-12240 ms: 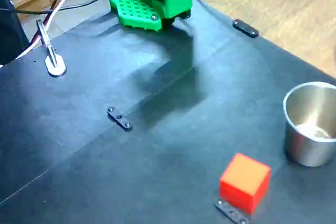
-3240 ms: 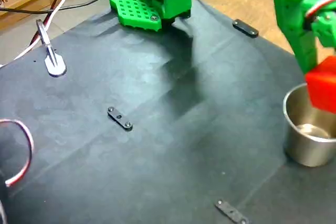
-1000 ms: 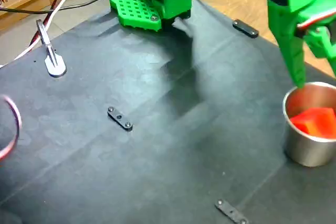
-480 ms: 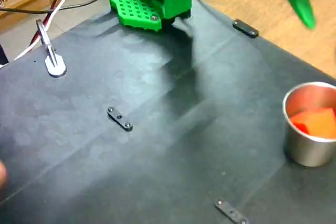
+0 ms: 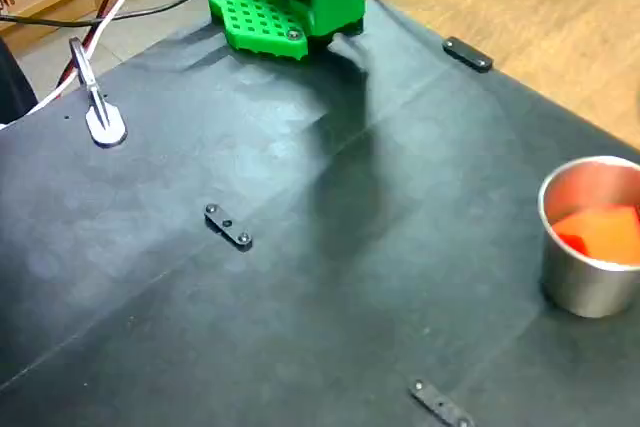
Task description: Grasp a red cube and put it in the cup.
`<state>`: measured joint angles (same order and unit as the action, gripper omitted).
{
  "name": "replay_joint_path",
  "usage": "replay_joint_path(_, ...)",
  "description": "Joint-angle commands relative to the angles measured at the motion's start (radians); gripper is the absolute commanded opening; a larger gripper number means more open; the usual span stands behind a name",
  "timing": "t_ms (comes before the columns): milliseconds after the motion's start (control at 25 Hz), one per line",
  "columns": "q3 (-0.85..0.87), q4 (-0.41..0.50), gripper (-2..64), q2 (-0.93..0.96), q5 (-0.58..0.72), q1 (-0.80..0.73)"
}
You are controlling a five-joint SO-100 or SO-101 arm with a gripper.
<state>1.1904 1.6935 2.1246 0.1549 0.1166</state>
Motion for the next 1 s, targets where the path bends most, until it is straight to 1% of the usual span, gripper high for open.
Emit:
replay_joint_path(0,0.061,0.067,29.3,0.143,0.008,-0.011)
replay_joint_path(120,0.112,0.114,29.3,0.256,0.009,-0.011)
replay_joint_path(240,0.166,0.130,29.3,0.313,0.009,-0.011)
replay_joint_path(360,0.199,0.130,29.3,0.336,0.009,-0.011)
replay_joint_path(960,0.201,0.124,28.5,0.359,0.009,-0.009)
